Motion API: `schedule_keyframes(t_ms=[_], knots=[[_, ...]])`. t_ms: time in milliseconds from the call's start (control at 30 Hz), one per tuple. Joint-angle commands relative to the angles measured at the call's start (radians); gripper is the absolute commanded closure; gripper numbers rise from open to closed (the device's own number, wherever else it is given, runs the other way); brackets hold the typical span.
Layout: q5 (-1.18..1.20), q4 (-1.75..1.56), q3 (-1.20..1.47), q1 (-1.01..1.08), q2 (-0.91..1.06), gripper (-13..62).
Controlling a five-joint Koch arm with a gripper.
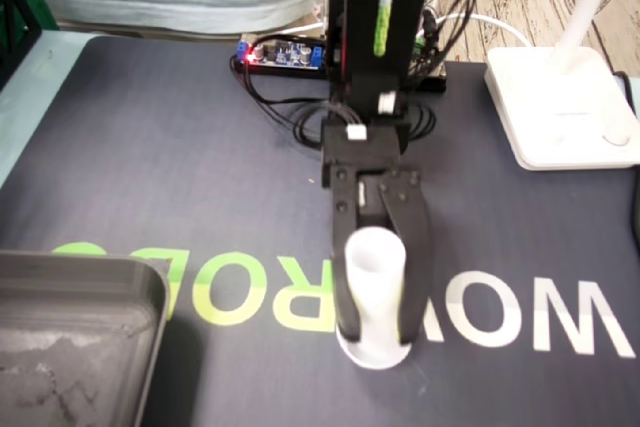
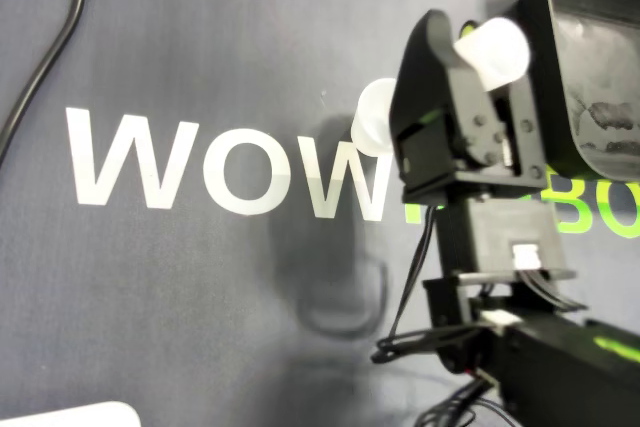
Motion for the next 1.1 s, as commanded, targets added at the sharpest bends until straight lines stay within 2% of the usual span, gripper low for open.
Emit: schedule_keyframes(t_ms=[0,100,167,433,700,900,1067], knots=[[0.124,0.219,-0.121,0.034,0.152,46.7],[0.344,0.580,-0.360,0.120,0.229,46.6],[0.420,0.681,-0.479,0.173,0.225,46.6],[0.865,1.121,-1.025,0.407,0.029,46.6],[1.290,1.193,-1.302,0.577,-0.201,46.6],[1.769,1.169,-1.405,0.663,-0.357,46.7],[2.210,0.982,-1.405,0.696,-0.531,46.7]])
